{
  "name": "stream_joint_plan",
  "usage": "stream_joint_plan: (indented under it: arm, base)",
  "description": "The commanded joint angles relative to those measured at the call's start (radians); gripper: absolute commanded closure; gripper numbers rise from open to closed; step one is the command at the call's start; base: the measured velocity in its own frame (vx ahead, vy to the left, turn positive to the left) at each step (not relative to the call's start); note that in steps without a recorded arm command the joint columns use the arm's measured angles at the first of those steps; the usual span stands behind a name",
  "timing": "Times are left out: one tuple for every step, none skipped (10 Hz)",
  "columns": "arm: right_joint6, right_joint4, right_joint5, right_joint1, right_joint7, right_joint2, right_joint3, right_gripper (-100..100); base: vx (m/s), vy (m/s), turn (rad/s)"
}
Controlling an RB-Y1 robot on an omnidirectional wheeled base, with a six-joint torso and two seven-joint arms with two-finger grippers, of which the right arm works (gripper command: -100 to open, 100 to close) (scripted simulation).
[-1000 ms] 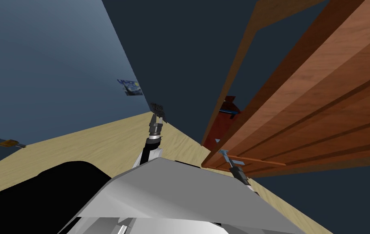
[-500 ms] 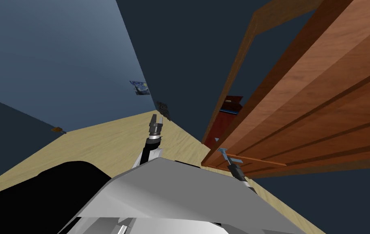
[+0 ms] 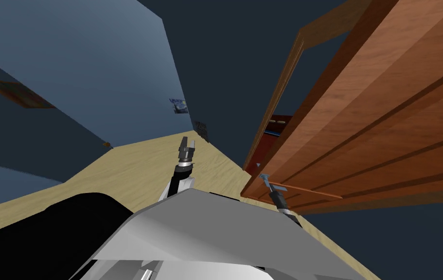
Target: Pull the door open
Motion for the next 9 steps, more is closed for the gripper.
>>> stream_joint_plan:
  arm:
    - [0.038, -0.019, -0.001, -0.007, 0.012, 0.015, -0.008, 100]
    - [0.049, -0.025, -0.002, -0.010, 0.016, 0.020, -0.011, 100]
    - [0.071, -0.037, -0.003, -0.016, 0.024, 0.030, -0.017, 100]
    - [0.093, -0.050, -0.005, -0.022, 0.032, 0.039, -0.023, 100]
    - [0.114, -0.062, -0.006, -0.028, 0.040, 0.048, -0.028, 100]
    - [0.114, -0.062, -0.006, -0.028, 0.040, 0.048, -0.028, 100]
    - [0.135, -0.073, -0.007, -0.034, 0.048, 0.058, -0.034, 100]
    - [0.155, -0.085, -0.009, -0.040, 0.055, 0.066, -0.039, 100]
    - [0.173, -0.095, -0.010, -0.045, 0.062, 0.075, -0.044, 100]
  base:
    - [-0.205, -0.056, 0.200]
    - [-0.163, -0.065, 0.123]
    - [-0.164, -0.064, 0.153]
    - [-0.177, -0.080, 0.198]
    - [-0.203, -0.074, 0.189]
    - [-0.144, -0.061, 0.077]
    - [-0.129, -0.048, 0.101]
    - [-0.180, -0.047, 0.169]
    - [-0.239, -0.098, 0.190]
